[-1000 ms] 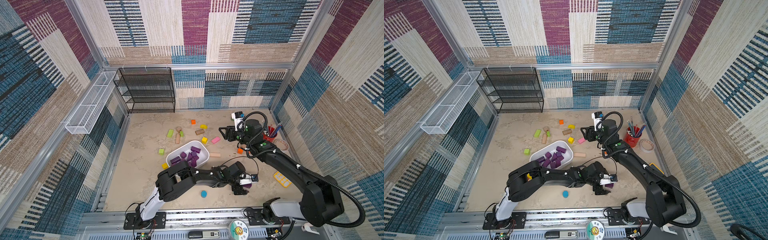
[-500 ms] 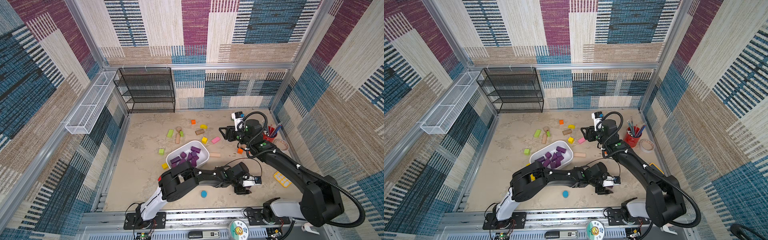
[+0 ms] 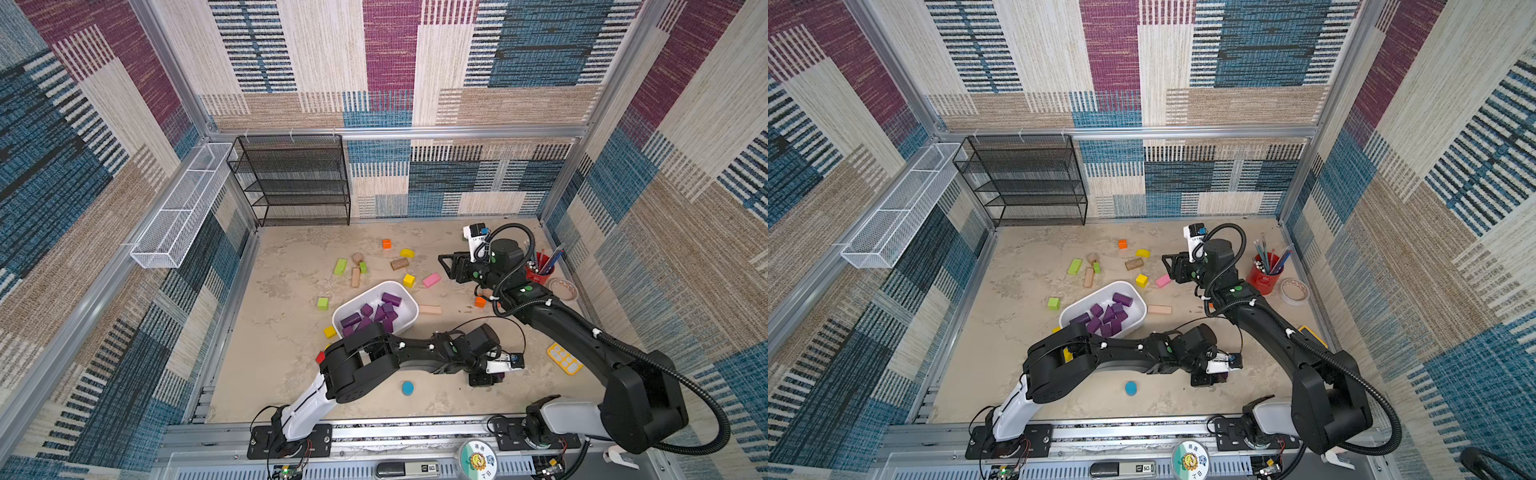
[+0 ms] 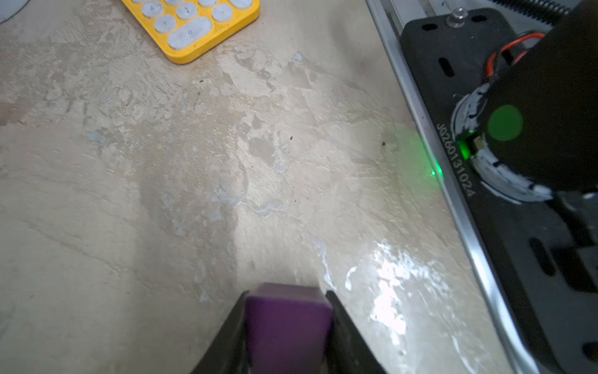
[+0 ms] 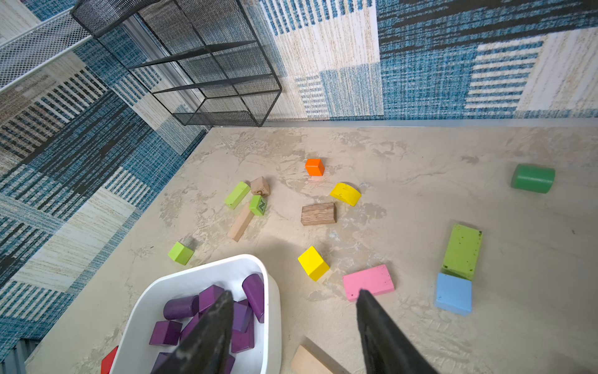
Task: Pick purple bricks into the storage bin
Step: Pick up the building block from the center of the board.
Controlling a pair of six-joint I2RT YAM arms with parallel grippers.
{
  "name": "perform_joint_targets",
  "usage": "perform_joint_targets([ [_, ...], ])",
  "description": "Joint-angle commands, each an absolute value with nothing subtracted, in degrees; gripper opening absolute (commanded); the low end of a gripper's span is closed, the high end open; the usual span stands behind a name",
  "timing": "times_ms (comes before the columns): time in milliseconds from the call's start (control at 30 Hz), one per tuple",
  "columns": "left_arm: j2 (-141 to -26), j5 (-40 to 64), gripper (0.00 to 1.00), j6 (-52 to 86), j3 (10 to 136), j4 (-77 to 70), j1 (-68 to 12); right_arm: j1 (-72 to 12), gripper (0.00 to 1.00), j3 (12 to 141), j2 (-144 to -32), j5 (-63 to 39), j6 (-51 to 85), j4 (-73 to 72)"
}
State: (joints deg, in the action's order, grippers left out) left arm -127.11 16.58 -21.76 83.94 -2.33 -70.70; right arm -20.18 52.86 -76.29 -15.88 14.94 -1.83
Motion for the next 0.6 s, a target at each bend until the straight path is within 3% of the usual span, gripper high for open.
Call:
perform_joint_targets([
  [0,-127.4,14.9,0.36,-21.0,84.8,-1.6,-70.7,-20.2,0.62,52.7,-76.3,-15.4,14.5,-3.9],
  [567,-123.1,3.0,0.33,-17.7,79.5,-6.2,-70.8,-20.1,0.62,52.2,-75.2,-11.6,14.4,-3.3],
])
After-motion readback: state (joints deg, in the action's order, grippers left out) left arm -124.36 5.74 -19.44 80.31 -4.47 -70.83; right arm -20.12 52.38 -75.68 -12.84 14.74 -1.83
